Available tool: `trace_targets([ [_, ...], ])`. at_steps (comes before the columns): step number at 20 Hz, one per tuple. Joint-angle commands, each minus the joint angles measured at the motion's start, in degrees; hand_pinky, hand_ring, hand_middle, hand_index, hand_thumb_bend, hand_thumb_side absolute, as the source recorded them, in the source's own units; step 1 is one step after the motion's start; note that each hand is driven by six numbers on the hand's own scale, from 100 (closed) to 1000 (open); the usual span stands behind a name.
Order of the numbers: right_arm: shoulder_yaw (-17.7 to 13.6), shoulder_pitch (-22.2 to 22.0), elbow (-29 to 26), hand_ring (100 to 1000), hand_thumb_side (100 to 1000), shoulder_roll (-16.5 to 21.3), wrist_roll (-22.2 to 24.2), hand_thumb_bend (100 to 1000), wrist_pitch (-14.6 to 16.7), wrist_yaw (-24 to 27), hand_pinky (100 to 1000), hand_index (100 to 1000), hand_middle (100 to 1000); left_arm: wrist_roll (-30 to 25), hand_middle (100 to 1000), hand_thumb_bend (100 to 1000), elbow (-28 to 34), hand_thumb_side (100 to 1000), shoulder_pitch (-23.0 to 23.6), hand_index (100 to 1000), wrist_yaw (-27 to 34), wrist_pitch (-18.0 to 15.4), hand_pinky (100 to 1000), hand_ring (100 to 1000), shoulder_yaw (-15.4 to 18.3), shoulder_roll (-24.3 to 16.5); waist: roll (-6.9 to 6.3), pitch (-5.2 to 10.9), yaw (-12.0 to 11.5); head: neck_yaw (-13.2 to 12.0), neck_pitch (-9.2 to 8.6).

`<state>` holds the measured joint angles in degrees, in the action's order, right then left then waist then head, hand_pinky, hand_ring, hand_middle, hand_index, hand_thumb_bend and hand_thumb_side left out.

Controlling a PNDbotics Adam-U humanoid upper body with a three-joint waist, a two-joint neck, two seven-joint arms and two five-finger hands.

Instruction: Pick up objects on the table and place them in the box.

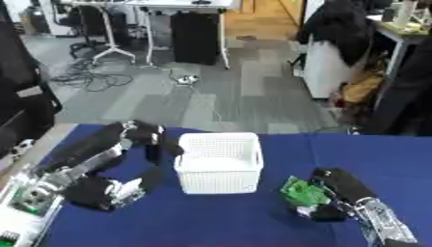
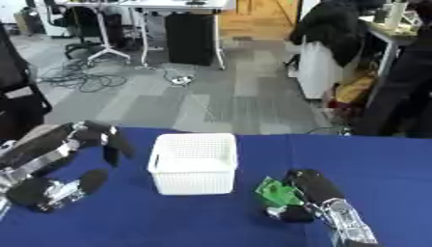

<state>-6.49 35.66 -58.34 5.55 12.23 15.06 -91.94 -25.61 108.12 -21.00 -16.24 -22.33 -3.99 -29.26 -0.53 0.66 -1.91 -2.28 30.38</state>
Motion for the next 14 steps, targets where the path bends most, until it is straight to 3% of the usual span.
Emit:
trace_targets([
  [1, -0.25, 0.97, -0.21, 836, 1000, 0.39, -0.06, 705, 0.23, -0.44, 928, 779, 814, -0.17, 584, 125, 0.46, 1000, -1.01, 760, -0.10, -0.06, 415, 476, 0.45, -1.27, -0.02, 0.53, -0.04, -0.52, -0.40],
  [8, -0.75, 1.29, -0.52, 833, 1000, 0.33, -0.74, 704, -0.27, -0.31, 917, 784, 815, -0.13, 584, 126, 0.44, 1000, -1.00, 760, -0.13, -0.05, 415, 476, 0.48, -1.25, -0.04, 0.52, -0.01, -0.71, -0.15],
  [14, -2.72, 3.25, -3.08, 829, 1000, 0.37, -0.31, 704, -3.31, 1.50, 906, 788, 814, -0.12, 584, 126, 0.41, 1000, -0.94, 760, -0.18, -0.02, 415, 476, 0.48, -1.23, -0.06, 0.66, 0.06, -0.91, -0.04],
])
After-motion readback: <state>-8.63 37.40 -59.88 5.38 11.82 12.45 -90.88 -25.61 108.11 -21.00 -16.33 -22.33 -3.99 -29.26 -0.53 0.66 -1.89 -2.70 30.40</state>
